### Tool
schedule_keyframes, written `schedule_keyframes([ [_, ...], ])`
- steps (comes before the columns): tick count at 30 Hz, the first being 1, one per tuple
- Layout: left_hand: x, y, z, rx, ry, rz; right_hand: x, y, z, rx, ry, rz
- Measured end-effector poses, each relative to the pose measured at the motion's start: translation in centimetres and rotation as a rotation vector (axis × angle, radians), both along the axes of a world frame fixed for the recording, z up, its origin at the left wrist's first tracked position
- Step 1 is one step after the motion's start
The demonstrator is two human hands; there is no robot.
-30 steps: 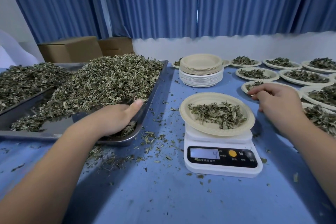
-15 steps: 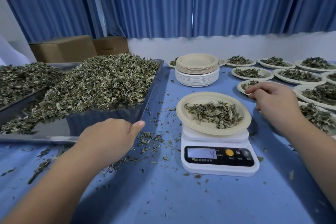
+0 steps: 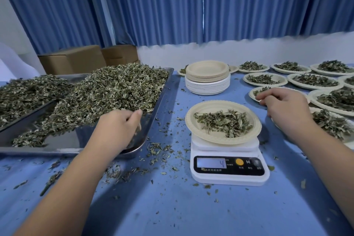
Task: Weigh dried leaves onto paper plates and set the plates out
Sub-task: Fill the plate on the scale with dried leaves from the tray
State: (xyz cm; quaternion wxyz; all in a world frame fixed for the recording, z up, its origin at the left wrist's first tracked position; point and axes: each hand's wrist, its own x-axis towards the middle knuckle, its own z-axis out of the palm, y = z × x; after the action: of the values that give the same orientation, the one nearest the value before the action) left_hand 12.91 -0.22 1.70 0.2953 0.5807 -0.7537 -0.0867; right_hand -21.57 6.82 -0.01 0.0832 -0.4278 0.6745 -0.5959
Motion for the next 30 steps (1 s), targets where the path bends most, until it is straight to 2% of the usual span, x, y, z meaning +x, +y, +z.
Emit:
schedule_keyframes([
  [3, -2.4, -0.1, 2.0, -0.089, 0.188, -0.063, 0.2, 0.2, 0.0, -0.009, -0.001, 0.015],
  [6, -6.5, -0.1, 3.9, -0.082, 0.381, -0.198, 0.3, 0.2, 0.0, -0.009, 0.004, 0.022],
  [8, -9.7, 0.0, 4.4, -0.060, 0.366, -0.289, 0.1, 0.3, -0.2, -0.005, 0.004, 0.015],
  [12, -14.8, -0.1, 3.5, 0.099, 0.195, -0.461, -0.3, 0.3, -0.3, 0.005, -0.002, 0.007],
  [15, -15.7, 0.0, 2.8, 0.140, 0.069, -0.571, -0.1, 0.2, -0.1, -0.011, -0.015, 0.017],
  [22, -14.6, 0.5, 3.1, 0.226, 0.225, -0.702, -0.2, 0.0, -0.2, 0.020, 0.007, 0.020],
  [30, -14.4, 0.8, 3.9, 0.281, 0.194, -0.812, -0.3, -0.2, -0.3, 0.012, 0.035, 0.028],
])
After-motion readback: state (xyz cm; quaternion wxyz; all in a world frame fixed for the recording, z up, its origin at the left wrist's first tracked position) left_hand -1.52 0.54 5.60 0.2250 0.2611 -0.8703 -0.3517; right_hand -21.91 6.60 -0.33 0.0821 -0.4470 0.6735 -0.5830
